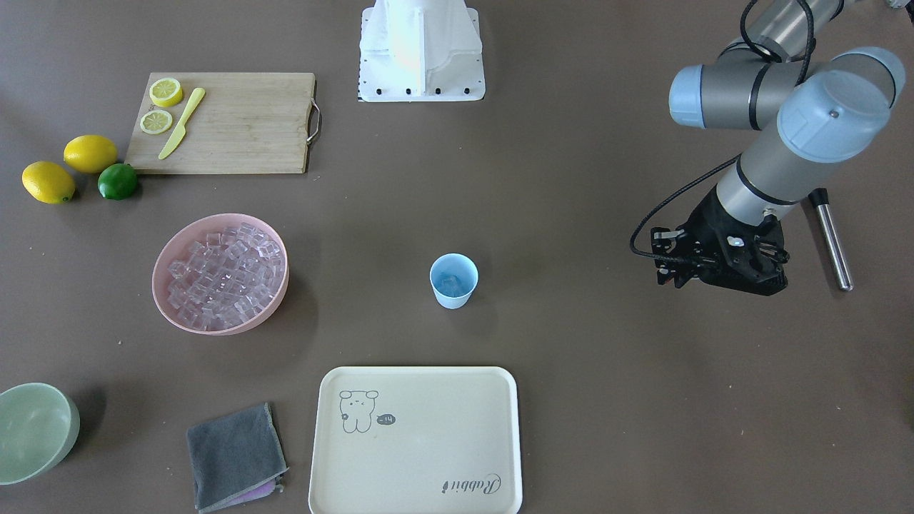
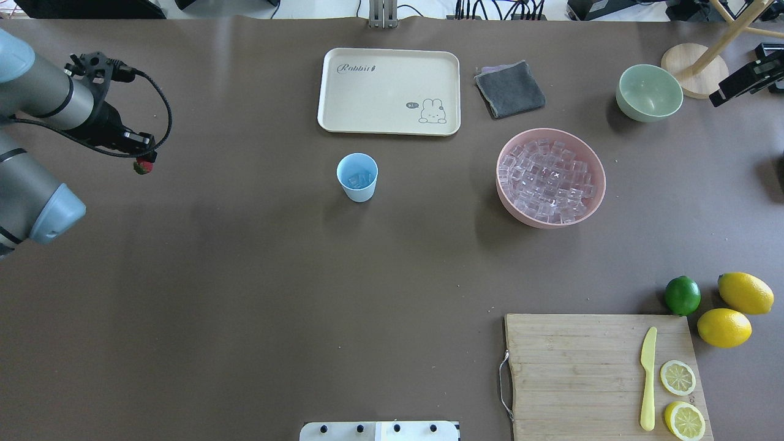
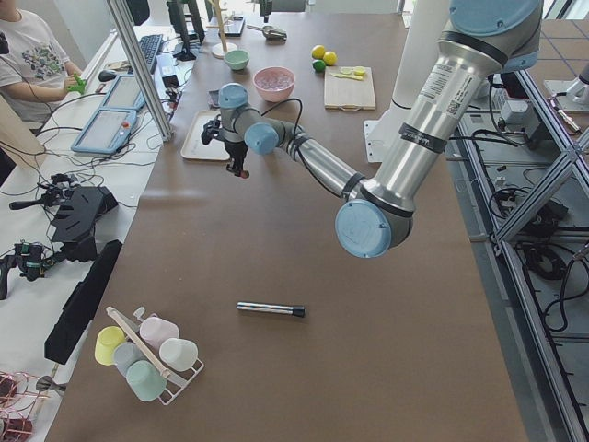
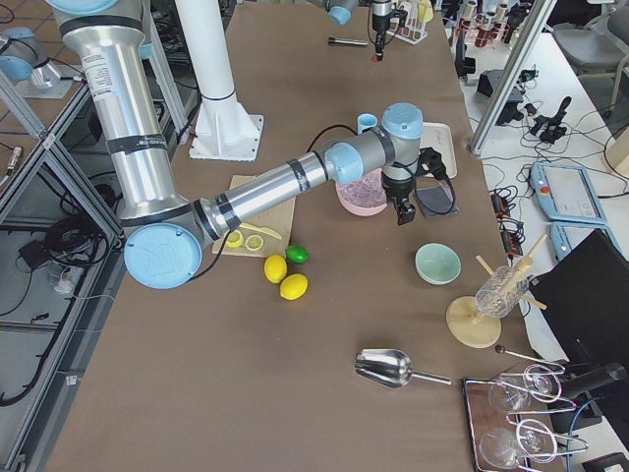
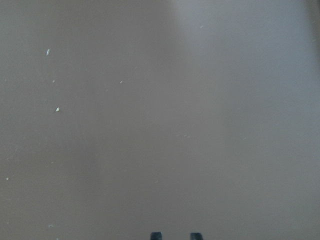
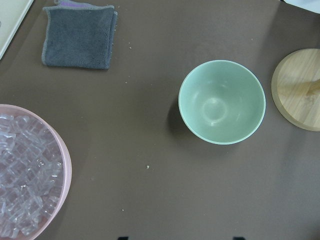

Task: Mash ice and strawberries in cup
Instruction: 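Lift the strawberry with the left gripper and carry it toward the cup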

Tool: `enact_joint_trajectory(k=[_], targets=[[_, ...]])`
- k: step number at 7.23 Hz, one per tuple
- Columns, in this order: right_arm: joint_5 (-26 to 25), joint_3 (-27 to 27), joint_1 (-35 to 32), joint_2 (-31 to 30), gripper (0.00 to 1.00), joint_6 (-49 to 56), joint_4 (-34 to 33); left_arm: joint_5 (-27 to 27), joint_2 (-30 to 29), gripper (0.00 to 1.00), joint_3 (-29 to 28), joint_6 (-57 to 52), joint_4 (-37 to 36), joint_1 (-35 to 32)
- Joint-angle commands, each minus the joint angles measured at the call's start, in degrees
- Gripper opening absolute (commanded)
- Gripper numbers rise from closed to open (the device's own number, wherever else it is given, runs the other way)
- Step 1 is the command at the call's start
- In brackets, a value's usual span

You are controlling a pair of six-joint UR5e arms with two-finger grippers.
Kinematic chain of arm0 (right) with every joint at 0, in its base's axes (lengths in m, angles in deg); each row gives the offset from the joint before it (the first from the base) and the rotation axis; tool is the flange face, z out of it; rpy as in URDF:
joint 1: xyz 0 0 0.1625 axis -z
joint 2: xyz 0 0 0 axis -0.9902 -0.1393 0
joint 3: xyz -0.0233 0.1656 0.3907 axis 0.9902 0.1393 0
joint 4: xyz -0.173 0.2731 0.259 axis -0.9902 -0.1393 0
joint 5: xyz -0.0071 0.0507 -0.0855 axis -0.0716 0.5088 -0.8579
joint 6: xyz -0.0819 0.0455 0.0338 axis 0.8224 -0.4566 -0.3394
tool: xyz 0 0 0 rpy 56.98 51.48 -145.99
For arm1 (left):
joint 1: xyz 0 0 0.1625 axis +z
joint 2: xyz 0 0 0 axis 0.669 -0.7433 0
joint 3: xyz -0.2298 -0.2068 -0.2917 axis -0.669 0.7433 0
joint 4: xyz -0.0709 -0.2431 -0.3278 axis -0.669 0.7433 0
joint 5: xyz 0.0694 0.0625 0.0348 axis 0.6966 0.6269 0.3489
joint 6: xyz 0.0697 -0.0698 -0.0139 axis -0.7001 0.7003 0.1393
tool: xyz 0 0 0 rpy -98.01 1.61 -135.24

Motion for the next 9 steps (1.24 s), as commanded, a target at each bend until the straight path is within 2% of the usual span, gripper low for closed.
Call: enact_joint_trajectory(k=[1, 3, 5, 7, 8, 9], targets=[[0.1, -0.3, 0.02, -0.35, 0.75, 0.01, 0.03, 0.71, -9.48, 0.0, -1.78, 7.28, -1.55, 4.8], [0.18, -0.21, 0.02, -0.35, 0.75, 0.01, 0.03, 4.99, -14.35, 0.0, -7.41, 17.01, 7.28, 9.2], [0.1, -0.12, 0.02, -0.44, 0.76, 0.01, 0.03, 5.63, -13.31, 0.0, -8.23, 17.59, 9.0, 9.75], [0.01, -0.38, -0.07, -0.7, 0.76, 0.01, 0.12, 6.43, -14.79, 0.24, -11.11, 20.47, 9.18, 10.89], [0.01, -0.47, -0.07, -0.96, 0.76, 0.01, 0.12, 6.51, -18.28, 0.5, -17.04, 22.14, 10.74, 10.81], [0.01, -0.47, 0.02, -0.96, 0.76, 0.1, 0.12, 9.99, -19.8, 0.61, -21.11, 22.34, 14.59, 10.89]])
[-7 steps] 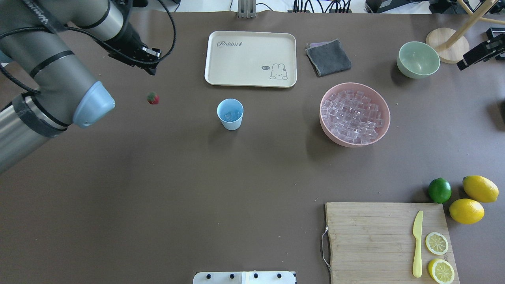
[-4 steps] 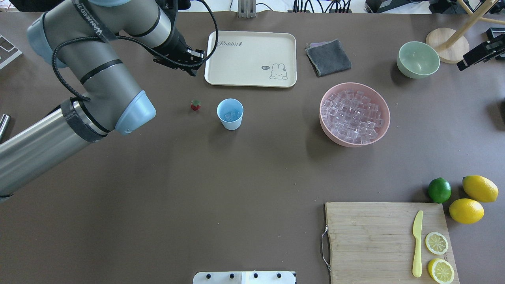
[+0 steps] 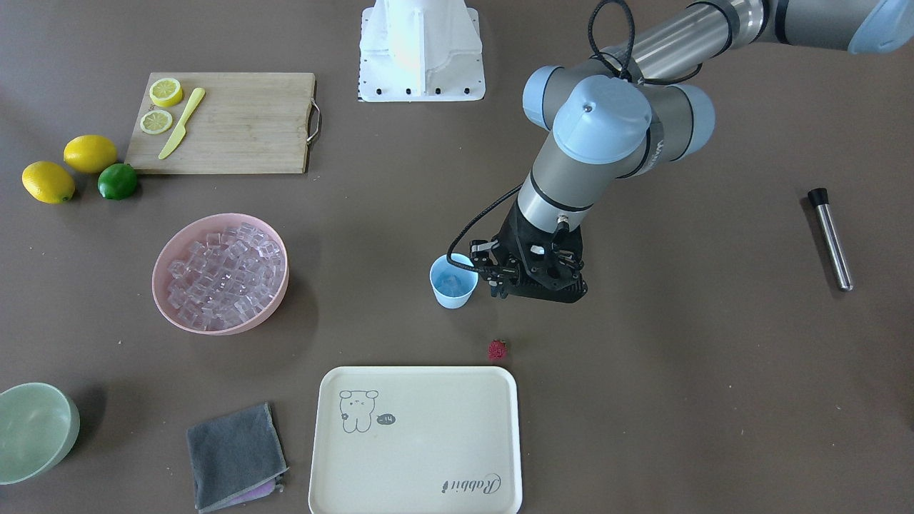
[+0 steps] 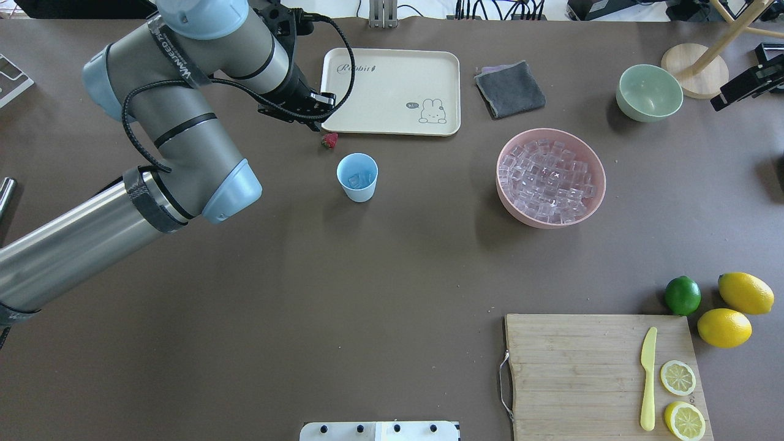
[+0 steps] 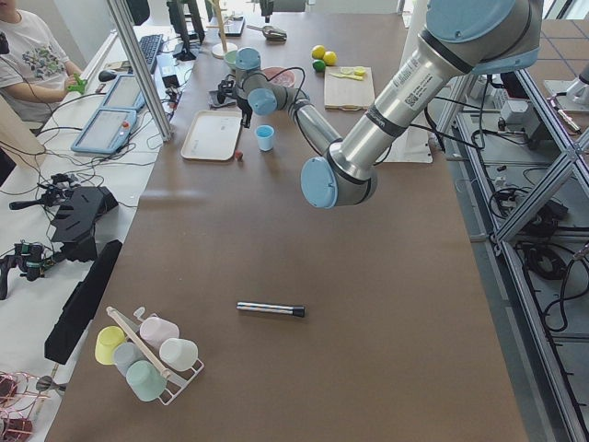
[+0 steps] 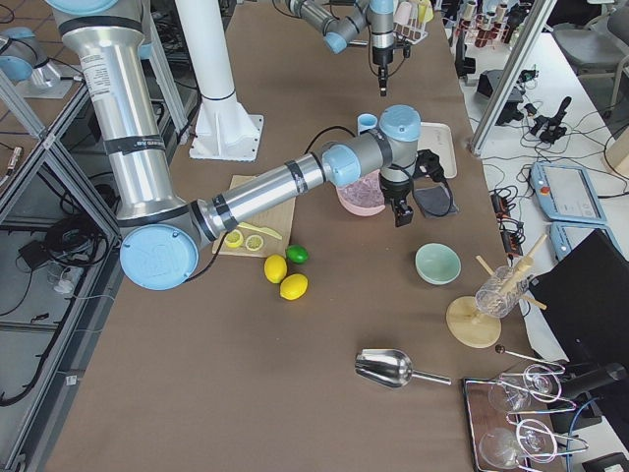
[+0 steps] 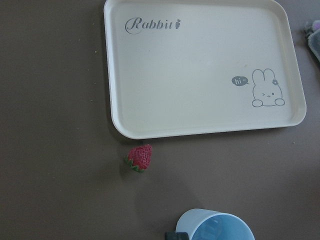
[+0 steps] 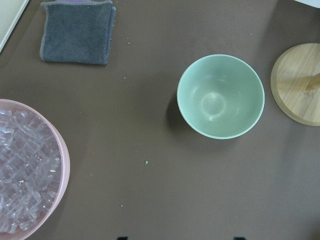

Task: Mash ice and strawberries in cup
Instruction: 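Lift the strawberry with the left gripper and carry it toward the cup, then position the held strawberry above the light-blue cup with the left gripper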

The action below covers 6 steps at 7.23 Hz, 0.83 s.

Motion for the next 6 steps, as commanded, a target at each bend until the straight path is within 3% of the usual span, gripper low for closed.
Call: enact_joint_trajectory(k=[1, 2, 4, 6], targets=[[-0.01, -0.14, 0.06, -0.19, 0.76, -0.02, 0.01, 4.29, -1.97, 0.83, -5.86, 0.96, 4.53, 0.08], [-0.19, -0.06, 0.06, -0.28, 0.76, 0.07, 0.01, 6.48, -2.4, 0.89, -7.26, 0.96, 4.71, -0.01], [0.07, -0.23, 0.06, -0.72, 0.76, 0.07, 0.19, 8.87, -3.28, 0.9, -12.26, 1.13, 5.5, 0.52], [0.07, -0.14, 0.06, -0.81, 0.76, 0.07, 0.19, 13.51, -3.37, 0.9, -13.68, 1.22, 5.68, 4.02]])
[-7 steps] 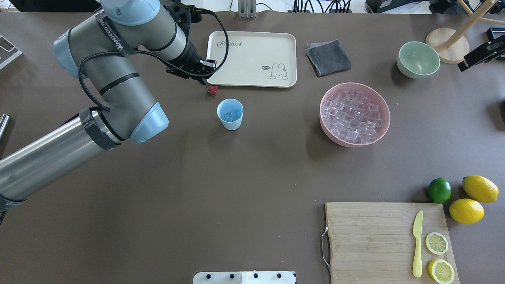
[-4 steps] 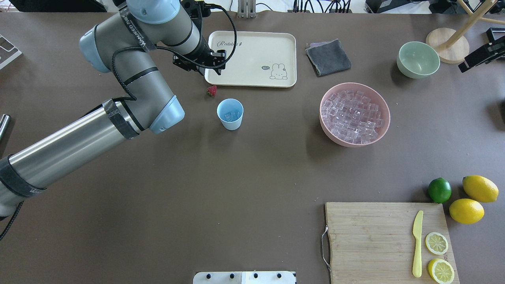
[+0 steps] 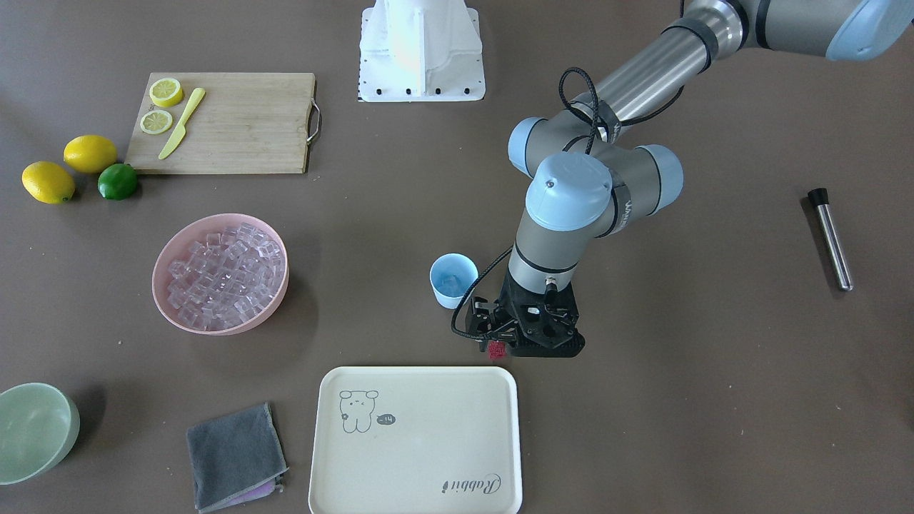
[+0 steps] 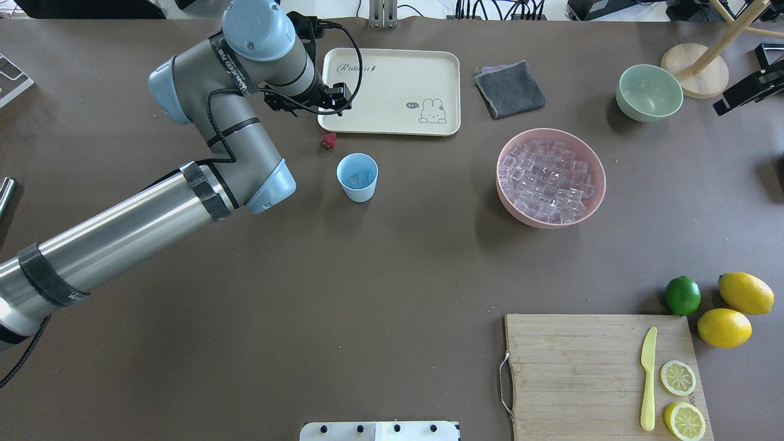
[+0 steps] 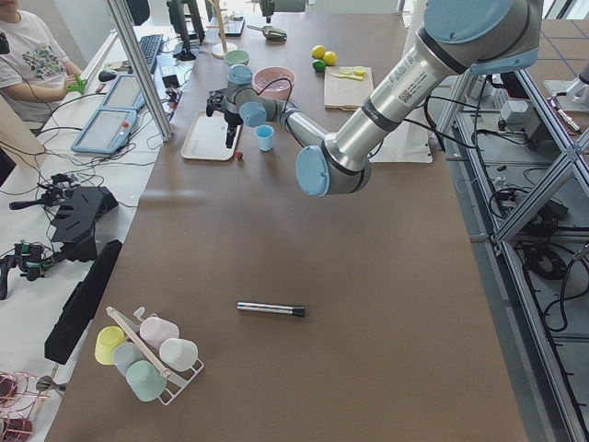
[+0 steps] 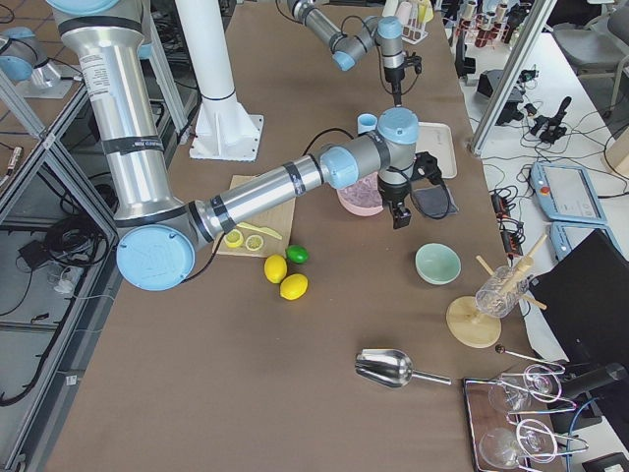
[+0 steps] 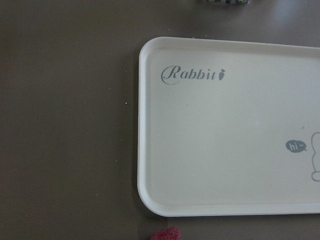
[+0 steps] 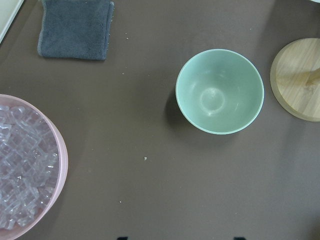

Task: Mash ice and strawberries in cup
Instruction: 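Position the held strawberry above the light-blue cup with the left gripper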

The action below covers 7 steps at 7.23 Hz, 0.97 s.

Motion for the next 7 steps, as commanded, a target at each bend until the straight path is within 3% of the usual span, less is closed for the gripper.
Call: enact_joint_trajectory(k=[1, 4, 7], targets=[[0.02, -0.03, 0.0, 0.0, 0.76, 0.0, 0.01, 3.18, 0.03, 0.9, -1.9, 0.06, 0.72, 3.33], [-0.07, -0.21, 0.0, -0.44, 0.76, 0.0, 0.1, 6.35, -0.14, 0.9, -5.07, 0.06, 3.88, 4.48], [-0.16, -0.12, 0.0, -0.44, 0.76, 0.0, 0.1, 7.66, -0.23, 0.69, -6.3, 0.06, 5.11, 4.92]])
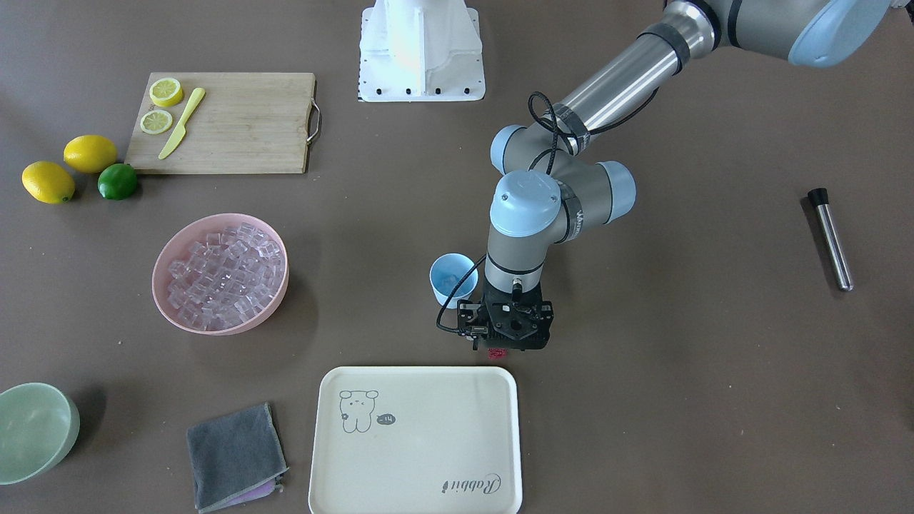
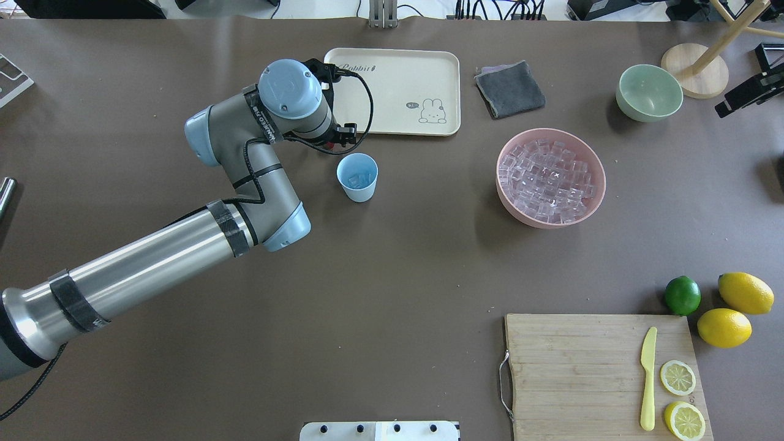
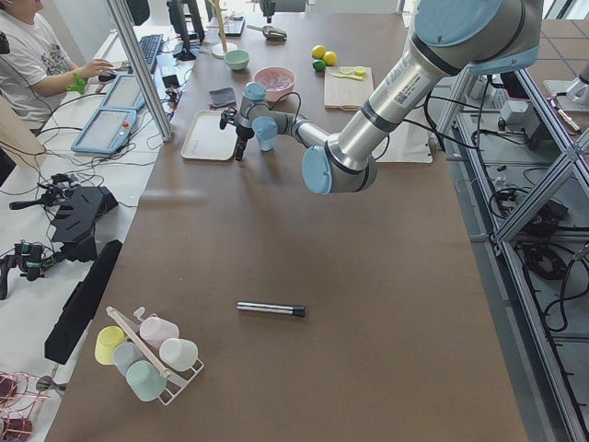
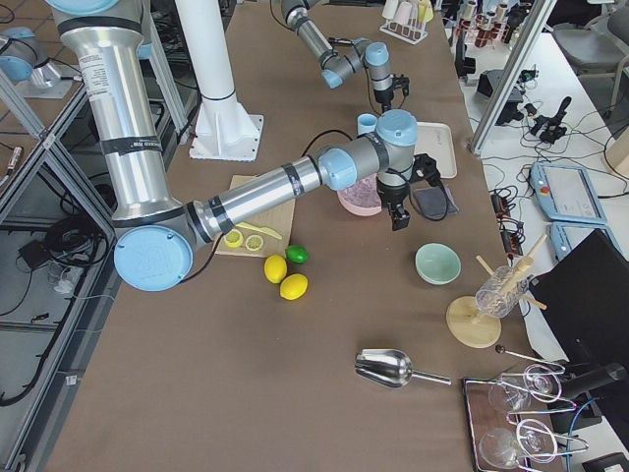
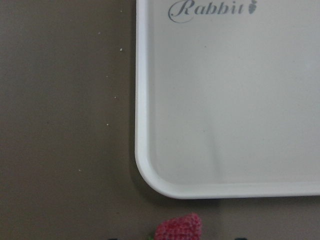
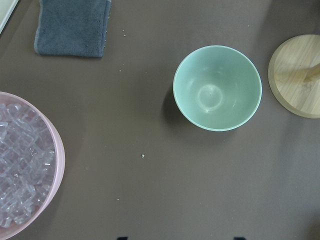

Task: Mash ice and strawberries in cup
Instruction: 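Position the held strawberry above the light-blue cup with the left gripper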

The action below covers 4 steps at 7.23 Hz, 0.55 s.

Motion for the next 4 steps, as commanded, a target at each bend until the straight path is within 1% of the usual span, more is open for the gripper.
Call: enact_joint_trajectory(k=[1, 2, 3, 4], targets=[[-0.06, -0.02, 0.09, -0.09, 0.76, 0.0, 0.09, 1.05, -0.02, 0.66, -0.92, 0.0, 1.1, 0.38], [-0.24, -0.02, 0.09, -0.09, 0.76, 0.0, 0.09, 1.05, -0.02, 0.56, -0.92, 0.0, 1.28, 0.38], [-0.33, -0.02, 0.18, -0.18, 0.76, 0.0, 0.09, 1.05, -0.11, 0.43, -0.92, 0.0, 1.28, 0.38], [-0.42, -0.11, 0.18, -0.35, 0.76, 0.0, 0.18, 1.05, -0.19, 0.27, -0.92, 0.0, 1.28, 0.38]])
